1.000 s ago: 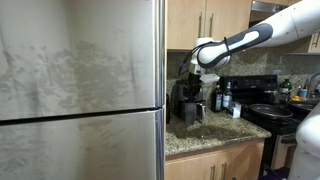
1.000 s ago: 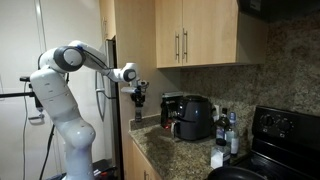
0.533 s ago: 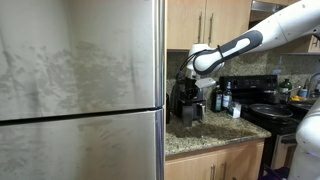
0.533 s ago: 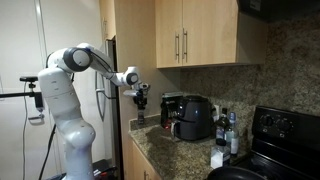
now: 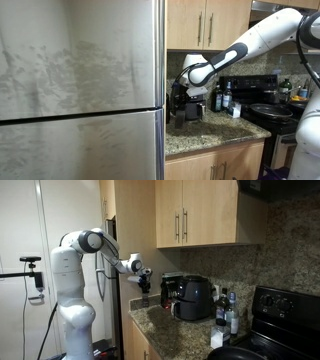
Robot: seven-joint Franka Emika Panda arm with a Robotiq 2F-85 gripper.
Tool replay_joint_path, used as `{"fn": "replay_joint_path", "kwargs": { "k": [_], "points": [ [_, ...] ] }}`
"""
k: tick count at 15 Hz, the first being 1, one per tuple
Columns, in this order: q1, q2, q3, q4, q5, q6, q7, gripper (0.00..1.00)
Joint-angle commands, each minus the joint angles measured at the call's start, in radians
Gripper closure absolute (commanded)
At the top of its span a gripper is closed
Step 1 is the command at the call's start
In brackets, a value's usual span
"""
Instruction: Move the glass jar to the left
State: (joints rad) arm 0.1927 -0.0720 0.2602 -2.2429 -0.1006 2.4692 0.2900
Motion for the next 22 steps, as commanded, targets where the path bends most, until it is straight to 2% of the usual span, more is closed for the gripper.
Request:
{"fn": "replay_joint_path", "kwargs": {
  "k": [1,4,5,7,10,13,15,17,18,20,21,22],
  "points": [
    [0.007,0.010,-0.009,0.001,0.001,0.010,0.007,0.49],
    [0.007,0.019,-0.011,0.001,0.001,0.016,0.016,0.49],
    [0.004,0.011,-0.010,0.011,-0.025,-0.055,0.029,0.74],
    [0.002,0.011,-0.011,0.018,-0.073,-0.110,0.022,0.74],
    [0.002,0.014,-0.013,0.014,-0.131,-0.090,0.028,0.74],
    [0.006,0.020,-0.015,0.009,-0.104,-0.042,0.009,0.74],
    [0.018,0.027,-0.017,0.015,0.008,-0.056,-0.095,0.74],
    [0.020,0.026,-0.016,0.014,0.052,-0.050,-0.126,0.74],
    [0.015,0.021,-0.014,0.007,0.003,-0.063,-0.075,0.49],
    [0.018,0.021,-0.013,0.007,0.032,-0.062,-0.097,0.49],
    [0.019,0.021,-0.013,0.007,0.033,-0.062,-0.098,0.74],
    [0.007,0.034,-0.025,0.105,0.032,-0.169,-0.106,0.74]
  ]
}}
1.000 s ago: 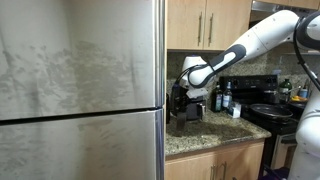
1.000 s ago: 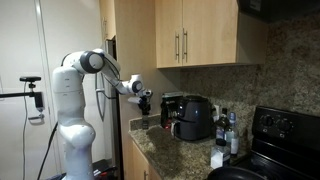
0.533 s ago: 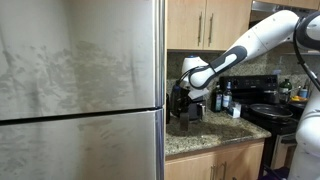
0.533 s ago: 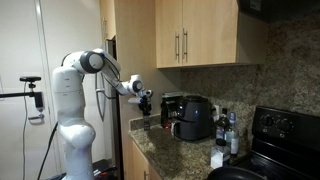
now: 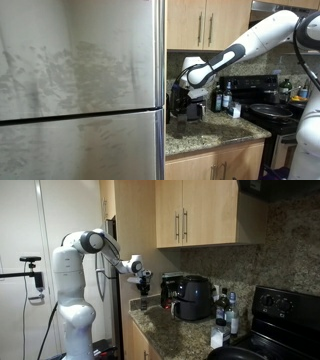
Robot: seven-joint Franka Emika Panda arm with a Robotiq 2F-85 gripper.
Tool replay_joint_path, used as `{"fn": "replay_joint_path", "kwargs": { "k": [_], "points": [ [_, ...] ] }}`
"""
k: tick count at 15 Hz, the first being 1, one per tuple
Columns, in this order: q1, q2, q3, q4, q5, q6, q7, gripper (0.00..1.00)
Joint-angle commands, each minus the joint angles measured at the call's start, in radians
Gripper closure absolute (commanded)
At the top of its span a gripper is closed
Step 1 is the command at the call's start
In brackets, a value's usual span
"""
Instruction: Move the glass jar to the left
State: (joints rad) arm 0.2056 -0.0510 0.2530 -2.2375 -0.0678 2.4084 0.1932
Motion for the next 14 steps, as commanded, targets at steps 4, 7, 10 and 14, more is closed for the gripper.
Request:
{"fn": "replay_joint_path", "kwargs": {
  "k": [4,7,10,14],
  "points": [
    [0.003,0.109,-0.015,0.177,-0.087,-0.096,0.058,0.74],
    [0.023,0.168,-0.018,0.217,-0.138,-0.119,0.082,0.74],
    [0.032,0.202,-0.025,0.220,-0.111,-0.096,0.062,0.74],
    [0.041,0.225,-0.033,0.206,-0.115,-0.040,0.097,0.74]
  ]
}}
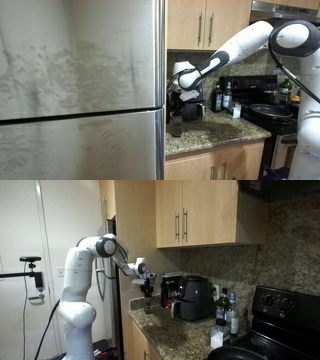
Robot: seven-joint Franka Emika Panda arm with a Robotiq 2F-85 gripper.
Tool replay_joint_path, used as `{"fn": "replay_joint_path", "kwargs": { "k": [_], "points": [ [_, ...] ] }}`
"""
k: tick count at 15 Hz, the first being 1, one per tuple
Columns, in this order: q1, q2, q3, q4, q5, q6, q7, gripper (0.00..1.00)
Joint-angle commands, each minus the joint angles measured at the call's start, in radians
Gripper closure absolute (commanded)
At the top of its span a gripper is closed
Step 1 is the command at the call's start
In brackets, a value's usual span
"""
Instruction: Move the glass jar to the left
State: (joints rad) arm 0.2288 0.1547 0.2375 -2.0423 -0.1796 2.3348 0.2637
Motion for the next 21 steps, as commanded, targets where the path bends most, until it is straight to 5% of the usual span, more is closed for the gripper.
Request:
{"fn": "replay_joint_path", "kwargs": {
  "k": [1,12,13,17,21],
  "points": [
    [0.022,0.027,-0.020,0.009,-0.011,0.054,0.048,0.74],
    [0.092,0.065,-0.062,-0.004,-0.140,0.112,0.207,0.74],
    [0.089,0.058,-0.056,-0.007,-0.120,0.107,0.194,0.24],
    [0.084,-0.001,-0.041,-0.027,-0.082,0.117,0.160,0.01],
    [0.082,-0.063,-0.040,-0.030,-0.097,0.076,0.184,0.00]
  ]
}}
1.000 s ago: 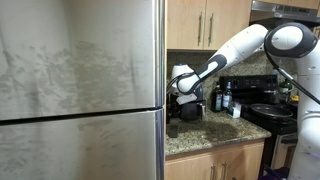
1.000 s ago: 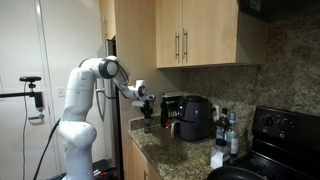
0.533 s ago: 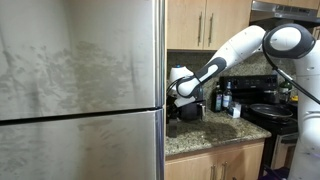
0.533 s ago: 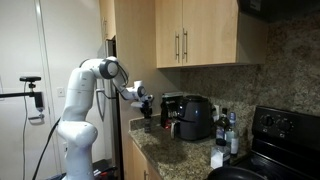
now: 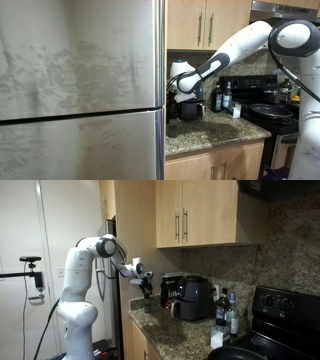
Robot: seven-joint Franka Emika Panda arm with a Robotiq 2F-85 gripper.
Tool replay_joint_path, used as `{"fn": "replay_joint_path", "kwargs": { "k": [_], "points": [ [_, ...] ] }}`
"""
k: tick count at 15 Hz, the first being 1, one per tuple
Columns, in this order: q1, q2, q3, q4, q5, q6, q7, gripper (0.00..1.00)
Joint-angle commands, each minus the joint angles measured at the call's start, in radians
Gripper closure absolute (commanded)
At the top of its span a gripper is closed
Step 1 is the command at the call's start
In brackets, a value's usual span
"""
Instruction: Move the glass jar to the left
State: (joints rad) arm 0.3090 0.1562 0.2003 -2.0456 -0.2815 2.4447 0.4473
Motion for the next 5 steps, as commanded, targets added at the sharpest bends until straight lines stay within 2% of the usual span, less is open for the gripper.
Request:
{"fn": "replay_joint_path", "kwargs": {
  "k": [1,2,4,5],
  "points": [
    [0.000,-0.091,-0.002,-0.030,0.002,-0.070,0.009,0.00],
    [-0.004,-0.115,0.002,-0.027,0.018,-0.124,0.005,0.00],
    [-0.033,-0.181,0.020,-0.037,0.201,-0.216,-0.162,0.00],
    [-0.019,-0.107,0.016,0.000,0.104,-0.153,-0.063,0.00]
  ]
}}
